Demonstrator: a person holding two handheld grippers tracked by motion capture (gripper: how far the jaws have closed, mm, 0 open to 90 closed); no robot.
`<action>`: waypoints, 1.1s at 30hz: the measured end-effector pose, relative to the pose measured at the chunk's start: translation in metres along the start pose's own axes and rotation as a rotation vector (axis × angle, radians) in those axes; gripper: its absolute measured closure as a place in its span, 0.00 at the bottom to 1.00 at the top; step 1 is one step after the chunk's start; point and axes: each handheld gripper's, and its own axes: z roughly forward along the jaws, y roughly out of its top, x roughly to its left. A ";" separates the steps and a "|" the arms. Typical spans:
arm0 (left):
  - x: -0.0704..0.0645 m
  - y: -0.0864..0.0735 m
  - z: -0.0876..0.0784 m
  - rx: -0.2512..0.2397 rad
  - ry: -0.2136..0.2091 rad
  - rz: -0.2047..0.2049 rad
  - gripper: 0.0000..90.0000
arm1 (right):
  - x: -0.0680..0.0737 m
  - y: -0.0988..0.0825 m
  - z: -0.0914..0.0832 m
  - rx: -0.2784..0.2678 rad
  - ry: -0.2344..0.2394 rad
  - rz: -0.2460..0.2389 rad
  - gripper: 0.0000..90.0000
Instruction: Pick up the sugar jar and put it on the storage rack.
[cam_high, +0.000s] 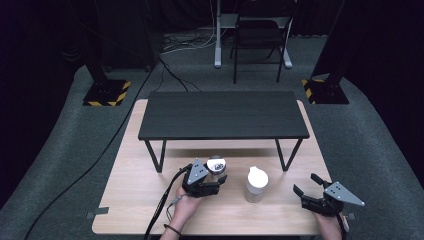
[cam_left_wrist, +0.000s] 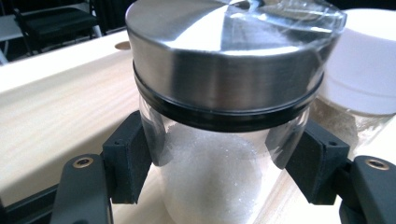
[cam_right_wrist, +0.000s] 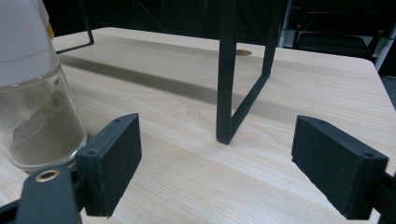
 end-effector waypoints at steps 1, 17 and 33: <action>0.000 0.003 -0.003 -0.003 0.004 0.007 0.34 | 0.000 0.000 0.000 0.000 0.000 0.000 0.16; 0.007 0.067 -0.052 -0.097 -0.006 0.028 0.34 | 0.001 0.000 0.001 0.005 0.000 0.000 0.17; 0.018 0.140 -0.069 -0.125 0.065 0.045 0.34 | 0.001 0.001 0.001 0.008 0.003 -0.001 0.17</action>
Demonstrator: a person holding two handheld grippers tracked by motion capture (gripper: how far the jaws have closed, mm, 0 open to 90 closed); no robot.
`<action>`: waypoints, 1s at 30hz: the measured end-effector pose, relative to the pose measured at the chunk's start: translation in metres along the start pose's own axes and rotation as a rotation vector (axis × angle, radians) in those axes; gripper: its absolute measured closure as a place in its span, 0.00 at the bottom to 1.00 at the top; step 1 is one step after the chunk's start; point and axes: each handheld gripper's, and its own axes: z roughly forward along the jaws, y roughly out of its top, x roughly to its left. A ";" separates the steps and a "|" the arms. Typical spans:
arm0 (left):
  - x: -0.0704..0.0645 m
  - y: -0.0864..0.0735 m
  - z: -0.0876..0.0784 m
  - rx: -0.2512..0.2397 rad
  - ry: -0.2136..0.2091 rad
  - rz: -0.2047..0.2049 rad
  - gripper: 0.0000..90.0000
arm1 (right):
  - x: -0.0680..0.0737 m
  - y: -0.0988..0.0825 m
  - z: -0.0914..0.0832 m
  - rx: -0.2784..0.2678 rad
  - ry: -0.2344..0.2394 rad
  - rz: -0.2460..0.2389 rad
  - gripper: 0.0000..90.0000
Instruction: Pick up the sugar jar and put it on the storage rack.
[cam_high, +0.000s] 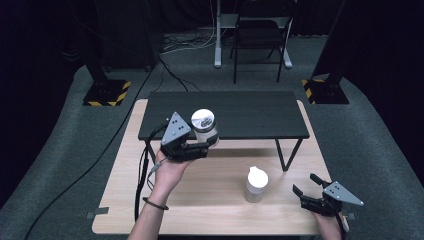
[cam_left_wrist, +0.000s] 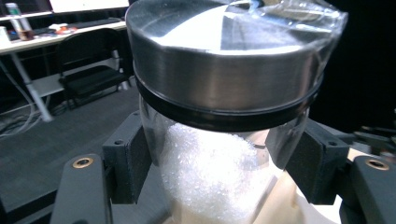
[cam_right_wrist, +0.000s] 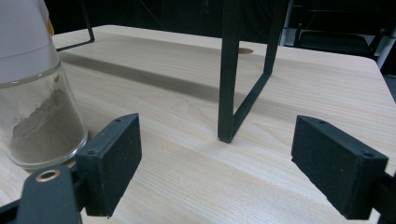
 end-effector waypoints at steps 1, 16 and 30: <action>0.000 0.005 0.003 0.007 0.018 0.009 0.34 | 0.000 0.000 0.000 0.000 0.000 0.000 0.17; 0.020 0.036 0.060 0.140 0.133 -0.050 0.34 | -0.001 0.000 0.000 -0.001 0.003 -0.004 0.17; 0.027 0.023 0.067 0.134 0.130 -0.065 0.13 | -0.001 -0.001 0.000 -0.001 0.003 -0.002 0.17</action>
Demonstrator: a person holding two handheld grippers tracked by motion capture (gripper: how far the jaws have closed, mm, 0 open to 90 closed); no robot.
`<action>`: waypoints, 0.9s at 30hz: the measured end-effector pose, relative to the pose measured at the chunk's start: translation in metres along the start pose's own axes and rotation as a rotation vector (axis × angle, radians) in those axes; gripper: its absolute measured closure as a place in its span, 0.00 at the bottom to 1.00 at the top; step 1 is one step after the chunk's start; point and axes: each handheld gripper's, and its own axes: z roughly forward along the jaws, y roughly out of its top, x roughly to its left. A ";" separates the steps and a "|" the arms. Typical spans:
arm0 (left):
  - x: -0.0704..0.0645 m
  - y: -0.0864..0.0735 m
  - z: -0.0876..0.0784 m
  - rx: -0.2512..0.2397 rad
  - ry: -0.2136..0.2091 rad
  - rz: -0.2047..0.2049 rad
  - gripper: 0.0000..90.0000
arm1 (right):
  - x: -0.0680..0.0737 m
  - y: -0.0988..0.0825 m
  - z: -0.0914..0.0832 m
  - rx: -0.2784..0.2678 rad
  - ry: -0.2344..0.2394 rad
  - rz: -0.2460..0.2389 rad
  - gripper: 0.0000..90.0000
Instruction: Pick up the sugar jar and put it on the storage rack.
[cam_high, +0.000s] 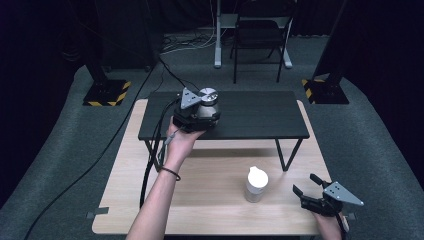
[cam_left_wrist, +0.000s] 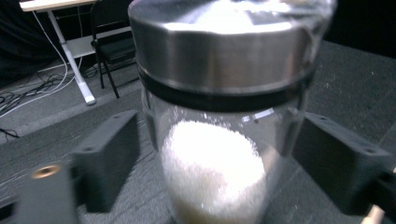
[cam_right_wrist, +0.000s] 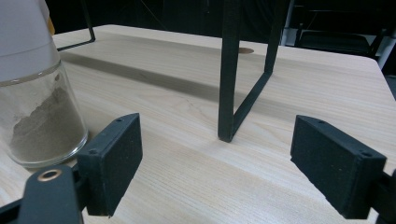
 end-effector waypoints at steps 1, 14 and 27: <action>-0.001 -0.003 -0.004 -0.005 0.007 0.004 0.12 | 0.000 0.000 0.000 0.000 -0.001 -0.001 0.17; 0.001 -0.049 -0.073 -0.090 -0.075 0.047 0.11 | 0.001 0.000 0.002 0.006 -0.007 -0.001 0.17; 0.002 -0.142 -0.104 -0.086 -0.085 0.040 0.12 | 0.003 0.000 0.001 0.005 -0.014 0.000 0.16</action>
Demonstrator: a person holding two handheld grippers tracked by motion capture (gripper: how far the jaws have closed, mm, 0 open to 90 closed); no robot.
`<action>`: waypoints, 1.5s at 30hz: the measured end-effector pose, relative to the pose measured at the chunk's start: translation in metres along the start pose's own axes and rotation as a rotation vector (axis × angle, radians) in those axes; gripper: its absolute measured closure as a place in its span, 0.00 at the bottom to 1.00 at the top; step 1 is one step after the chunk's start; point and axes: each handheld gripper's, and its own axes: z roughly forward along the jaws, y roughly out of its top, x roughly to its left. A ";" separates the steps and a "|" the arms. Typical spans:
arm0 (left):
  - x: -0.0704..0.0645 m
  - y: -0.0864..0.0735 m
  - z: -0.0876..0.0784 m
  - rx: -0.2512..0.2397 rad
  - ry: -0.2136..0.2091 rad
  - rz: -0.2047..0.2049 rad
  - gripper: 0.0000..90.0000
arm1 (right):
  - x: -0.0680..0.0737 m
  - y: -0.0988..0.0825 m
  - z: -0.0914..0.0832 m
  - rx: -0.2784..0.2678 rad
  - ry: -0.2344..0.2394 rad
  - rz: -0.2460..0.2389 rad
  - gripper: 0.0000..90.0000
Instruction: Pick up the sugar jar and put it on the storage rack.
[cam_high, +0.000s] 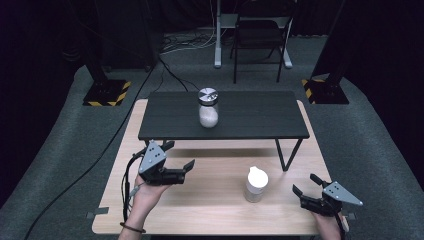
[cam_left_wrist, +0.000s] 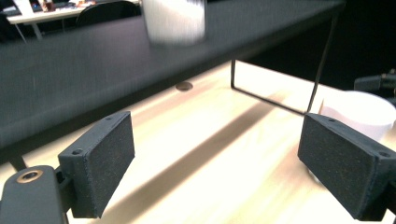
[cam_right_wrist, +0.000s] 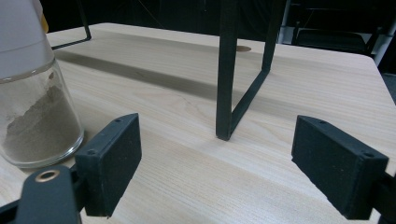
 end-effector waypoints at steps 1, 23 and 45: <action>-0.001 -0.008 -0.002 0.003 0.002 -0.002 0.12 | 0.000 0.000 0.000 0.001 0.000 0.000 0.17; -0.006 -0.106 -0.012 0.064 0.109 -0.027 0.12 | -0.001 0.001 0.000 0.006 0.002 0.000 0.16; -0.001 -0.114 -0.008 0.096 0.115 -0.056 0.12 | -0.003 0.002 -0.002 0.014 0.003 -0.001 0.16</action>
